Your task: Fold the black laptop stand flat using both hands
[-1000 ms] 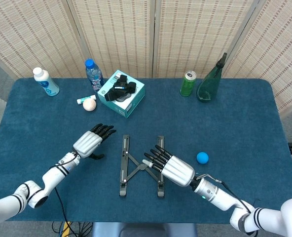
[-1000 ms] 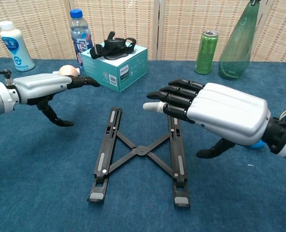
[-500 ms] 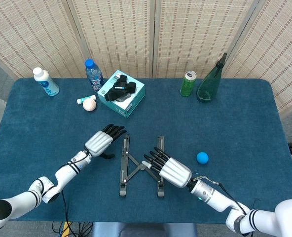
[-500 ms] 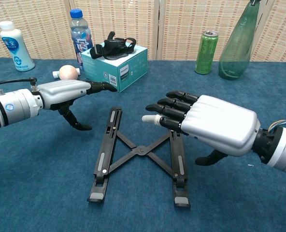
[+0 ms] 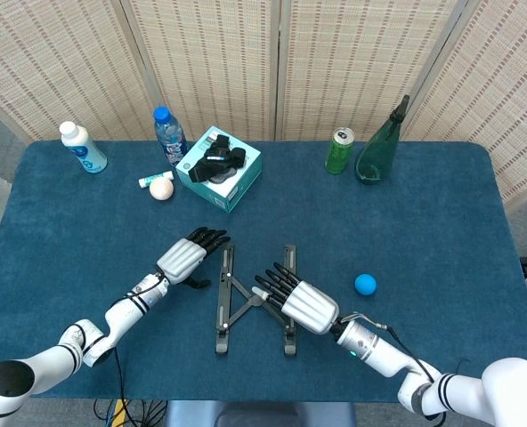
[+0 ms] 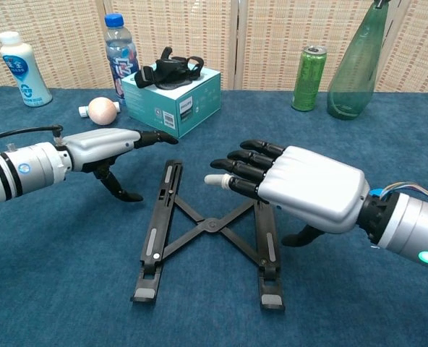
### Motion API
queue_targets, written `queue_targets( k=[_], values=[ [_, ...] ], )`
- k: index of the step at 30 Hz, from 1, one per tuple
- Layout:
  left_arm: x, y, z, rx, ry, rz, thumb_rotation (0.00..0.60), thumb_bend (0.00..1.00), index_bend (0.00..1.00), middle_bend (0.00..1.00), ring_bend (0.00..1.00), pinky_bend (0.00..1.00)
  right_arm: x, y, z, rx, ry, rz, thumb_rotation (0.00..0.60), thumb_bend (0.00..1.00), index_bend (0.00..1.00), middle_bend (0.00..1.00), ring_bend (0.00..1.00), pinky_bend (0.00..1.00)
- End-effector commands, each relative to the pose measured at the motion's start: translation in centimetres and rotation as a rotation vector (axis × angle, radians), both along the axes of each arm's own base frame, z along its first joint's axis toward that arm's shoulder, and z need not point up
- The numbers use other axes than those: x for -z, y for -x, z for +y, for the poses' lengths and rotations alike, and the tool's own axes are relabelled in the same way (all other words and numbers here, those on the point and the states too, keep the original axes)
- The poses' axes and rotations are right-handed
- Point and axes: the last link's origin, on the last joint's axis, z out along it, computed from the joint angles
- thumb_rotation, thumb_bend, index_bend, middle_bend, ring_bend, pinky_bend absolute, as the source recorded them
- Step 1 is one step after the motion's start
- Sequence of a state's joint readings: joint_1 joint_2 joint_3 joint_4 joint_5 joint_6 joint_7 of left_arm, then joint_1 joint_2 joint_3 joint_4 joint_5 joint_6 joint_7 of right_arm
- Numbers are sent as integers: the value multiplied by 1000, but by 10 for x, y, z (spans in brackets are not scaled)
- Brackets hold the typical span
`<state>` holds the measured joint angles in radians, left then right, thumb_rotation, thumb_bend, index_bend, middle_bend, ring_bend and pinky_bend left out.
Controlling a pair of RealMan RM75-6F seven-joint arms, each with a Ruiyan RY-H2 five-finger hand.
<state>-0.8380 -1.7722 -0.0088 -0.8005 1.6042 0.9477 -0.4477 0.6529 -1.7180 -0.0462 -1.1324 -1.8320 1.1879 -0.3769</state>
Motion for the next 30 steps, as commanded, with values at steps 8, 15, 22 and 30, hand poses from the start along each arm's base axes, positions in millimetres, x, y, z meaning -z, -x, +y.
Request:
queue_targets(
  k=[8,15,22,30],
  values=[
    [7,-4,-1,0,16,-15,600,187,0,0,0,0,3,-4,-4,-13,10,1,600,0,0,0,0,0],
    [12,-3,-1,-13,26,-23,600,186,0,0,0,0,5,-2,-7,-6,16,11,600,0,0,0,0,0],
    [14,-5,-1,-8,29,-22,600,187,0,0,0,0,12,-5,-7,-19,10,11,600,0,0,0,0,0],
    [16,-6,-1,-11,33,-26,600,186,0,0,0,0,9,1,-6,-10,10,12,600,0,0,0,0,0]
  ],
)
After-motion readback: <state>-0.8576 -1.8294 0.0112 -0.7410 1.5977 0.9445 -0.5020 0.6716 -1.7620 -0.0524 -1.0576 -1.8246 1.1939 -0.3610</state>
